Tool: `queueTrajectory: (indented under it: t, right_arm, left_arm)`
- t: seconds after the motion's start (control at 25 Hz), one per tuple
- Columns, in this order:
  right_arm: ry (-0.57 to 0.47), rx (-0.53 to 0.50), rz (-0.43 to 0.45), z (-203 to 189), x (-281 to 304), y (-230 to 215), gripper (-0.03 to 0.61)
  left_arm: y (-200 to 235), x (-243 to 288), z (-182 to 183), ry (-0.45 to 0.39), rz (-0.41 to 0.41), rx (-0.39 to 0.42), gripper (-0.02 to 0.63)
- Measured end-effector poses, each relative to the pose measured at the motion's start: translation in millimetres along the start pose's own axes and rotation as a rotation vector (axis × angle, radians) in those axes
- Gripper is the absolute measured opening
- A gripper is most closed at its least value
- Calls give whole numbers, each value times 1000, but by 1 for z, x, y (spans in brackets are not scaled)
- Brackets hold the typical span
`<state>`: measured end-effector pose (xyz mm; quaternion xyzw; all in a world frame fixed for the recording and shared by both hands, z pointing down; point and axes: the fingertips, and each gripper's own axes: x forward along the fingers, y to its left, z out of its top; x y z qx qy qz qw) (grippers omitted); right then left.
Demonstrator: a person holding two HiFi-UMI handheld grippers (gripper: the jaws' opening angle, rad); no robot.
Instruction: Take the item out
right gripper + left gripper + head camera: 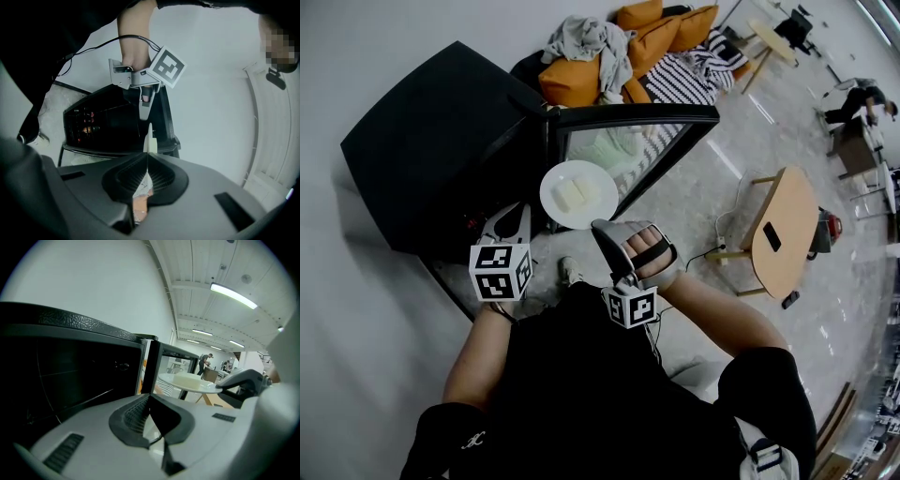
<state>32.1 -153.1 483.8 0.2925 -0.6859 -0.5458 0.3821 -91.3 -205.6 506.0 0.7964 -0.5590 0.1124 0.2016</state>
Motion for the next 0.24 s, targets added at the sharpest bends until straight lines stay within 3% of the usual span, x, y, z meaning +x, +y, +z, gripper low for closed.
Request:
queueTrajectory:
  t: [0.24]
  right_arm:
    - [2, -6, -6, 5, 3, -1, 15]
  left_arm:
    - [9, -5, -1, -8, 8, -4, 8]
